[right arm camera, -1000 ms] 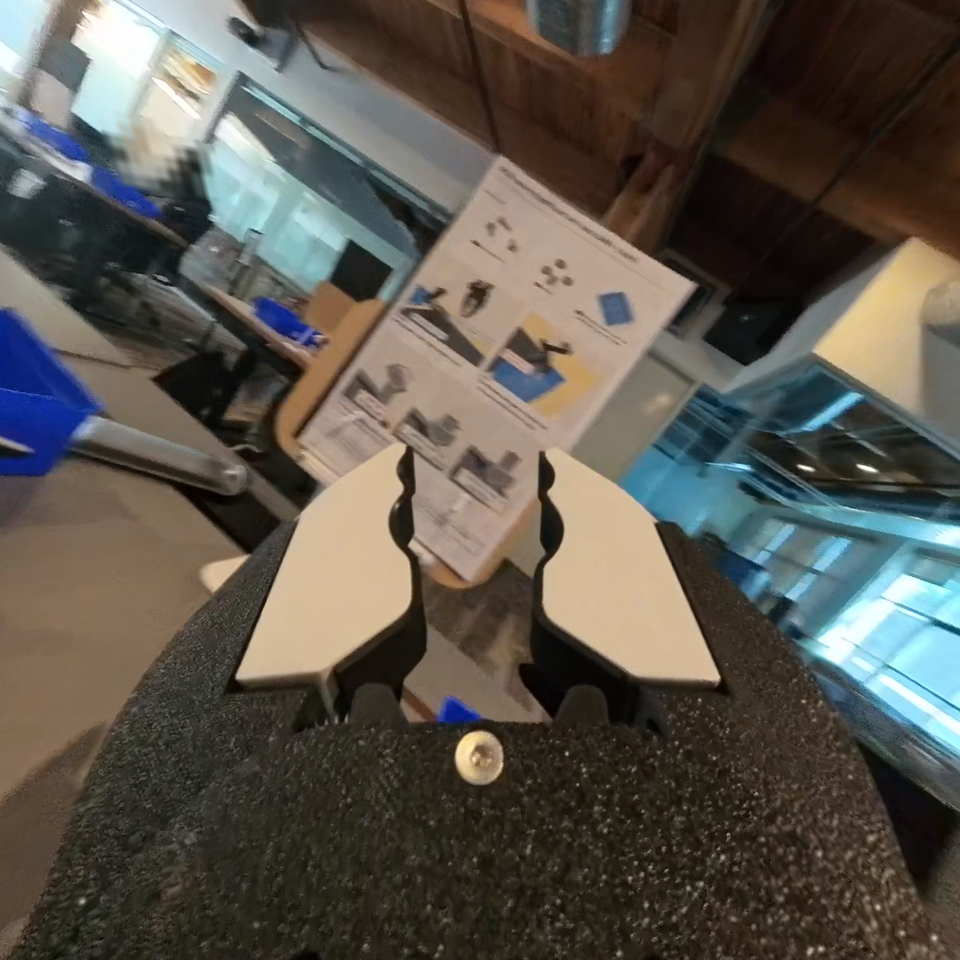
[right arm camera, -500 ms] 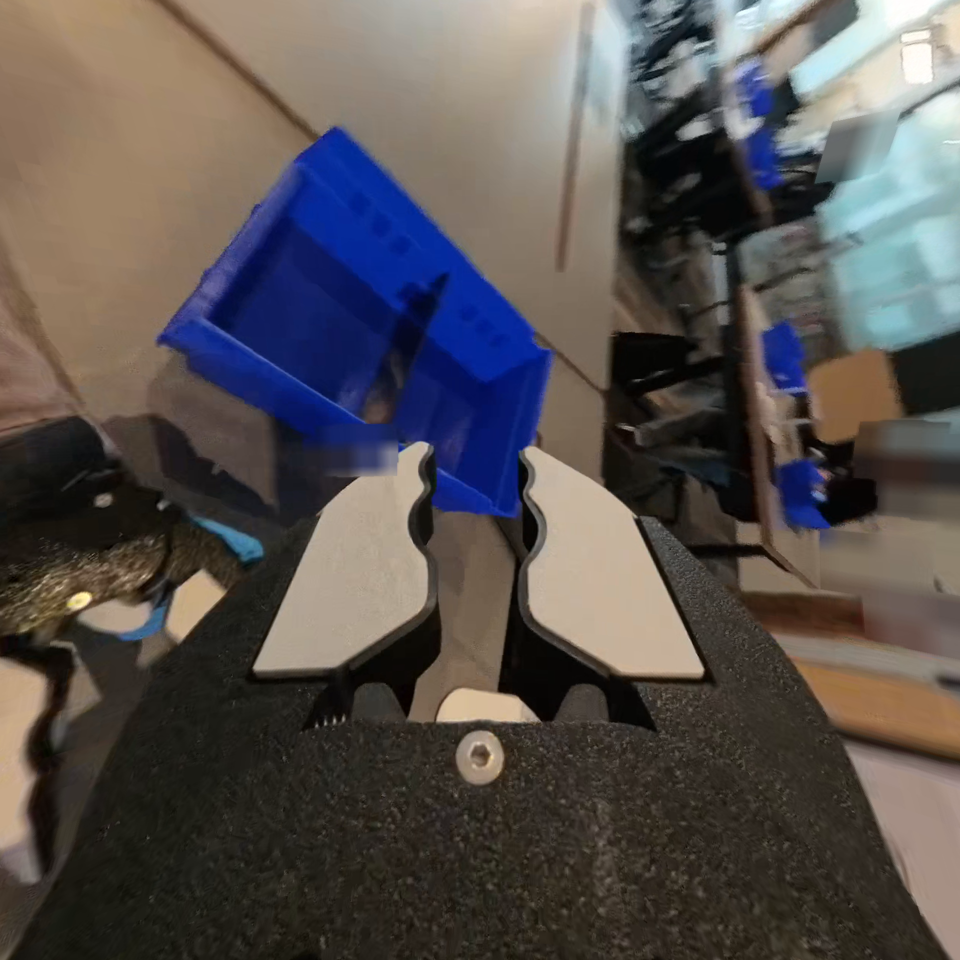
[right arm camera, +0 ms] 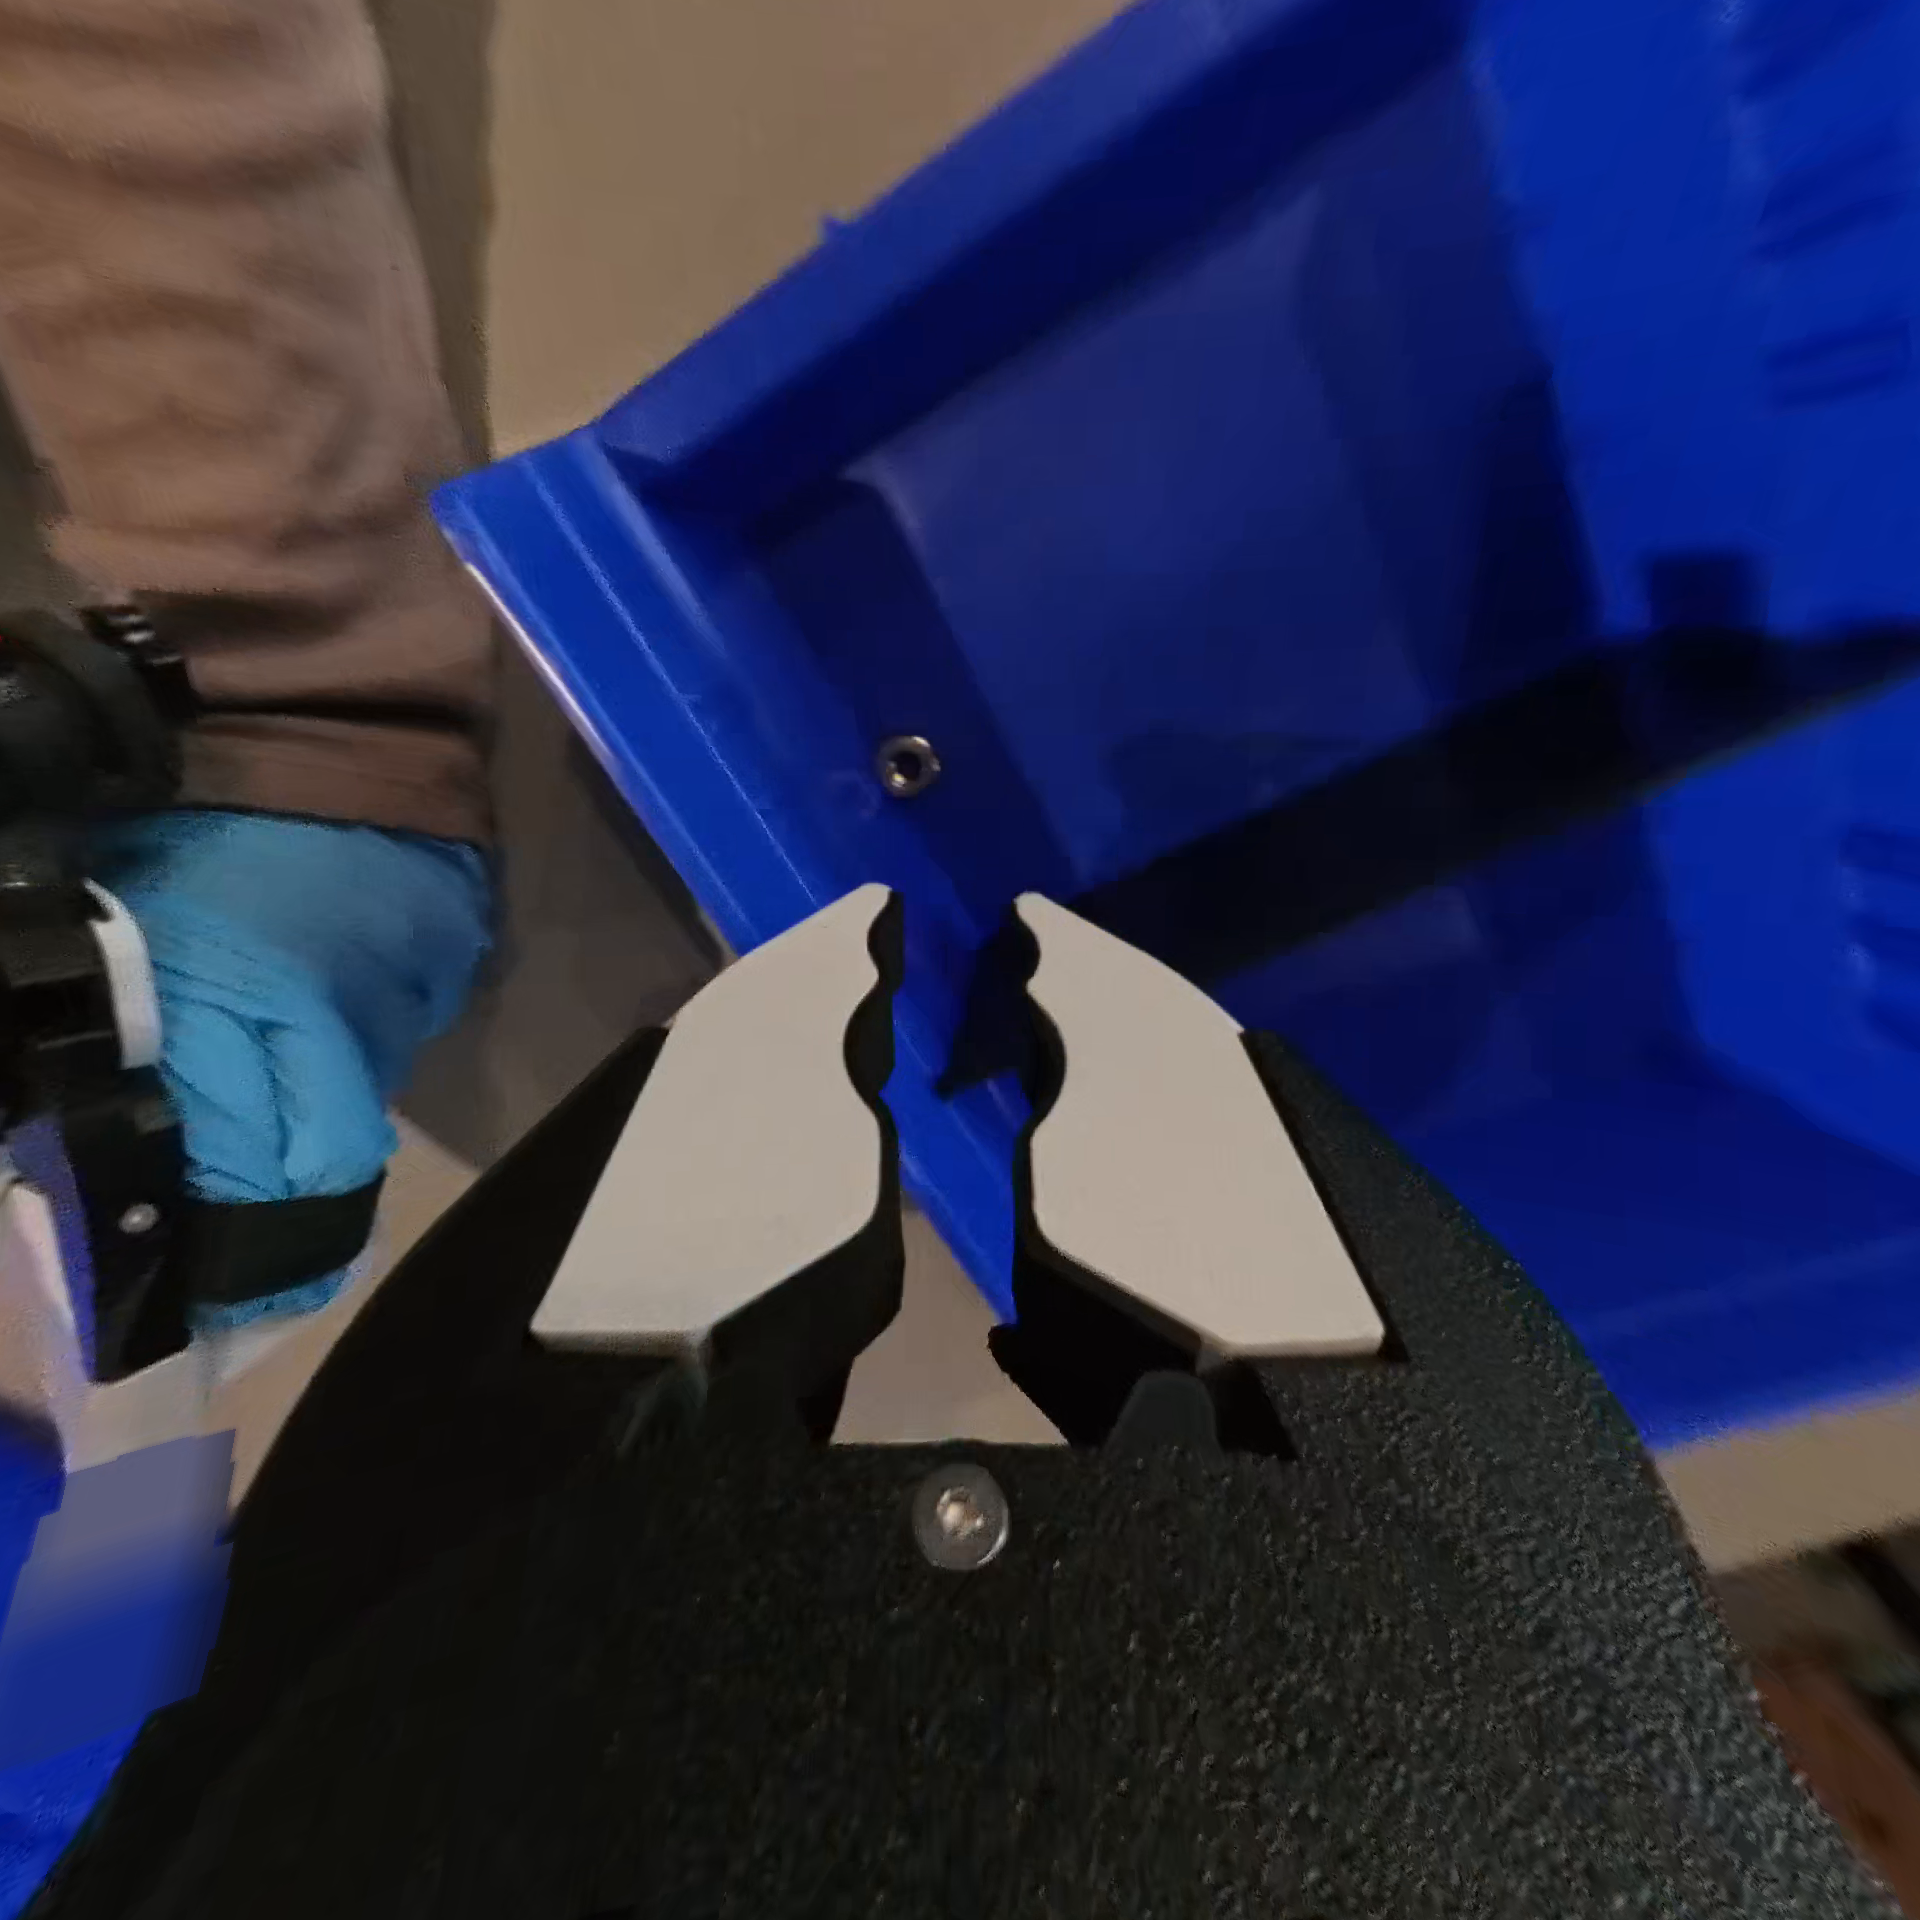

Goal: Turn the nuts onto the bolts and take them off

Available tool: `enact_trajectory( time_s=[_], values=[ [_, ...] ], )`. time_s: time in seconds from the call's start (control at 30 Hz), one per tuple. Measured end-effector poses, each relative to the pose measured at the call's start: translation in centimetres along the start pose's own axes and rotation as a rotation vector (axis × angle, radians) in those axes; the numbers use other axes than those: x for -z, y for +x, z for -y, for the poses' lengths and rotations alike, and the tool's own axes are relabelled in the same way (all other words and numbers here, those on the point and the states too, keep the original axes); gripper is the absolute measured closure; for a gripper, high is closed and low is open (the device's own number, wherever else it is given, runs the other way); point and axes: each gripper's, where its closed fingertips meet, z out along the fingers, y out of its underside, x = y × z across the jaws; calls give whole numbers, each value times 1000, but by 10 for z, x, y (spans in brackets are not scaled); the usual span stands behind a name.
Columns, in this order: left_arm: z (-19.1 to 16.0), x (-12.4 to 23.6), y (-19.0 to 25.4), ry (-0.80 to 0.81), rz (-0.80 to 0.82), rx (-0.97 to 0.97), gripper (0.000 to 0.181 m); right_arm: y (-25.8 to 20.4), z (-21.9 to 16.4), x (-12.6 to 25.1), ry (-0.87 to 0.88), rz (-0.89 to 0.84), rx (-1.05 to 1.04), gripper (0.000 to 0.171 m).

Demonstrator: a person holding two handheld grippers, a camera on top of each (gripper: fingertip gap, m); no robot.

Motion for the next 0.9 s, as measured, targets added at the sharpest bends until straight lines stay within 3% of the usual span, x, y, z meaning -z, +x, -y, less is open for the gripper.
enact_trajectory(
  time_s=[0.2, 0.5, 0.77, 0.9],
  values=[
    [-1, 0, -3, -3, -1, 27, 93, -4, 7, -45, -209, 225, 134, 152],
    [-3, 0, 3, -16, -20, -4, 94, -3, -8, -74, -422, 289, 286, 153],
    [-5, 0, 2, -25, -24, 17, 95, 1, 0, -91, -389, 211, 290, 154],
    [-5, 0, 1, -25, -22, 25, 95, 18, 11, -66, -286, 80, 271, 158]
  ],
)
